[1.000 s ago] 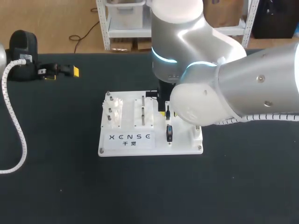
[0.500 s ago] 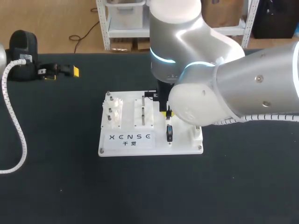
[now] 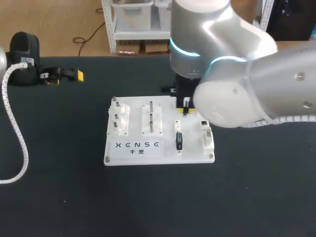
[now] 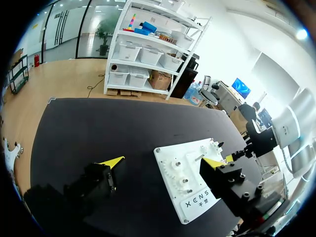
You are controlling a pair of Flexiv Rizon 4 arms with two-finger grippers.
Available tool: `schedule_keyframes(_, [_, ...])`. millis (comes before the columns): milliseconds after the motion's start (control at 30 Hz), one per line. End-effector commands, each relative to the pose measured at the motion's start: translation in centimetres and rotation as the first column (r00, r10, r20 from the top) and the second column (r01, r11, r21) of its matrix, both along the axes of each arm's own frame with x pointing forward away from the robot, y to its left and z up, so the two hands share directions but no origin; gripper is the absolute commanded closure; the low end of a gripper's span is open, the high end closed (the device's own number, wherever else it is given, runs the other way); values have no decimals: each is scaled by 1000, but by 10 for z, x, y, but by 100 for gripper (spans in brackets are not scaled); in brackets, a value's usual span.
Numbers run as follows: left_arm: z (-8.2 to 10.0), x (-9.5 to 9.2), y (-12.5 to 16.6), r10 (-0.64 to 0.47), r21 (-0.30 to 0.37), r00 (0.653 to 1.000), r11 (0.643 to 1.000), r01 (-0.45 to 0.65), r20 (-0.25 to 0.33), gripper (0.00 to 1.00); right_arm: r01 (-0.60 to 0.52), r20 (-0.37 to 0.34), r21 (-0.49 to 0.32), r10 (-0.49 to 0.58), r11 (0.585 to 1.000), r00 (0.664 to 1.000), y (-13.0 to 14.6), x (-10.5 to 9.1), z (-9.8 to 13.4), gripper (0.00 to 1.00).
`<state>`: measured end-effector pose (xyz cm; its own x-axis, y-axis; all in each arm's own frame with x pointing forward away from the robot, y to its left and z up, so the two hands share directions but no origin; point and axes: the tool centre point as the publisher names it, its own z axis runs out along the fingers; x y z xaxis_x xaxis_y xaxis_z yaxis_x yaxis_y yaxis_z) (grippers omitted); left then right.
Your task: Insert the USB connector, Ethernet cable, and multi-pin plug into their matching sockets one by one.
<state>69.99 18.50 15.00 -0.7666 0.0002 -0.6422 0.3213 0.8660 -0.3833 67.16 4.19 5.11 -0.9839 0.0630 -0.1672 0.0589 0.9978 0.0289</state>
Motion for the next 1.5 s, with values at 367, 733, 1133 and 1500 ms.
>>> schedule_keyframes(367, [0, 0, 0, 0, 0, 1000, 1000, 0, 0, 0, 59, 6, -20, -59, 998, 998, -49, -9, -10, 100])
schedule_keyframes(733, [0, 0, 0, 0, 0, 1000, 1000, 0, 0, 0, 61, -1, -30, -61, 998, 998, -52, -9, -16, 100])
schedule_keyframes(1133, [0, 0, 0, 0, 0, 1000, 1000, 0, 0, 0, 60, -9, -34, -60, 998, 998, -52, -9, -23, 100])
schedule_keyframes(1500, [0, 0, 0, 0, 0, 1000, 1000, 0, 0, 0, 58, -1, -41, -58, 997, 998, -53, -8, -27, 100])
